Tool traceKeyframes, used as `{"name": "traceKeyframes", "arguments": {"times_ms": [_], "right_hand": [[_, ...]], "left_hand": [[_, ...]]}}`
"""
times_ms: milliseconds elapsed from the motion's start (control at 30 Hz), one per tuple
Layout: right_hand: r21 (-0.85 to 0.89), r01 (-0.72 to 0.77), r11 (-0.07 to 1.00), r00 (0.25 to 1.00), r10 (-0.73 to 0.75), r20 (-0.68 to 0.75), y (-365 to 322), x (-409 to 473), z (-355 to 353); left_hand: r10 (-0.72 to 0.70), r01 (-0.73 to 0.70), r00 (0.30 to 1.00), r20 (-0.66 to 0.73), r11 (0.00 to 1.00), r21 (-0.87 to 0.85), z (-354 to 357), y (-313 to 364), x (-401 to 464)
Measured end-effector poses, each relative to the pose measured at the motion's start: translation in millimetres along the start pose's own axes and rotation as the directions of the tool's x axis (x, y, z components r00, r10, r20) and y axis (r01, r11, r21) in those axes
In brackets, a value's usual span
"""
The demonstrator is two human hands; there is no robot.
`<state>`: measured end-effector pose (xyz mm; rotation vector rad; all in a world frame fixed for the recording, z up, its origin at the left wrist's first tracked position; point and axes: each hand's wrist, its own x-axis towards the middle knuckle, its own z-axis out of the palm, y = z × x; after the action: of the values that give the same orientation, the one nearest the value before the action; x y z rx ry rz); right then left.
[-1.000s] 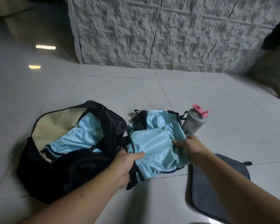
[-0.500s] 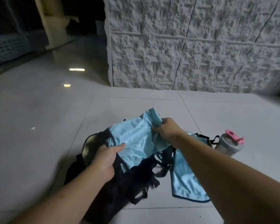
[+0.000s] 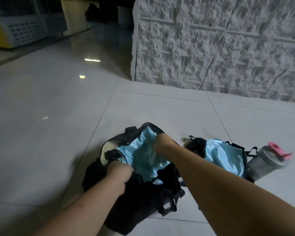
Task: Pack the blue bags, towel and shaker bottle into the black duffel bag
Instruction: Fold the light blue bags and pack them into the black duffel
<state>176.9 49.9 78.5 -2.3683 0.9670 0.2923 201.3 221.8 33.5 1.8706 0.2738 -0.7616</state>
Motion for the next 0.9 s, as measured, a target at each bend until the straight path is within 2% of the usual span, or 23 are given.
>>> {"name": "traceKeyframes", "arguments": {"times_ms": [67, 167, 267, 333, 400, 467, 567, 667, 700, 733, 800, 833, 900], "right_hand": [[-0.137, -0.008, 0.991, 1.000, 0.011, 0.018, -2, 2, 3], [-0.238, -0.035, 0.971, 0.999, 0.039, 0.013, 3, 5, 3], [-0.270, -0.072, 0.960, 0.997, 0.061, -0.052, 9, 7, 3], [-0.267, -0.082, 0.960, 0.994, 0.060, -0.093, 11, 8, 4], [-0.263, -0.099, 0.960, 0.986, 0.059, -0.157, 13, 8, 7], [-0.232, -0.108, 0.967, 0.971, 0.053, -0.232, 15, 6, 11], [-0.193, -0.082, 0.978, 0.964, 0.028, -0.266, 15, 1, 19], [-0.206, 0.034, 0.978, 0.962, -0.088, -0.258, 13, -8, 25], [-0.220, 0.090, 0.971, 0.955, -0.147, -0.259, 13, -12, 26], [-0.256, 0.151, 0.955, 0.943, -0.217, -0.253, 13, -17, 28], [-0.367, 0.257, 0.894, 0.915, -0.347, -0.204, 14, -24, 35], [-0.390, 0.289, 0.874, 0.910, -0.378, -0.172, 15, -25, 41], [-0.368, 0.261, 0.893, 0.944, -0.316, -0.096, 17, -25, 53]], "left_hand": [[0.095, -0.082, 0.994, -0.047, 0.970, 0.231, 3, -1, 0], [0.197, -0.151, 0.979, -0.049, 0.868, 0.474, 7, -1, 4], [0.235, -0.168, 0.970, -0.057, 0.823, 0.542, 9, -4, 10], [0.339, -0.227, 0.939, -0.057, 0.736, 0.638, 6, -6, 8], [0.511, -0.299, 0.859, -0.020, 0.533, 0.791, 5, -7, 2], [0.656, -0.361, 0.755, 0.018, 0.392, 0.846, 6, -7, 0], [0.762, -0.439, 0.634, 0.132, 0.214, 0.873, 8, -1, -2], [0.819, -0.566, 0.486, 0.305, 0.029, 0.824, 15, 5, -1], [0.794, -0.603, 0.489, 0.361, 0.008, 0.798, 16, 7, 0], [0.741, -0.617, 0.530, 0.413, 0.004, 0.787, 18, 9, -1], [0.587, -0.571, 0.654, 0.477, -0.031, 0.820, 18, 12, -1], [0.522, -0.541, 0.700, 0.488, -0.060, 0.839, 19, 11, 0], [0.440, -0.509, 0.751, 0.493, -0.090, 0.856, 18, 6, 4]]}}
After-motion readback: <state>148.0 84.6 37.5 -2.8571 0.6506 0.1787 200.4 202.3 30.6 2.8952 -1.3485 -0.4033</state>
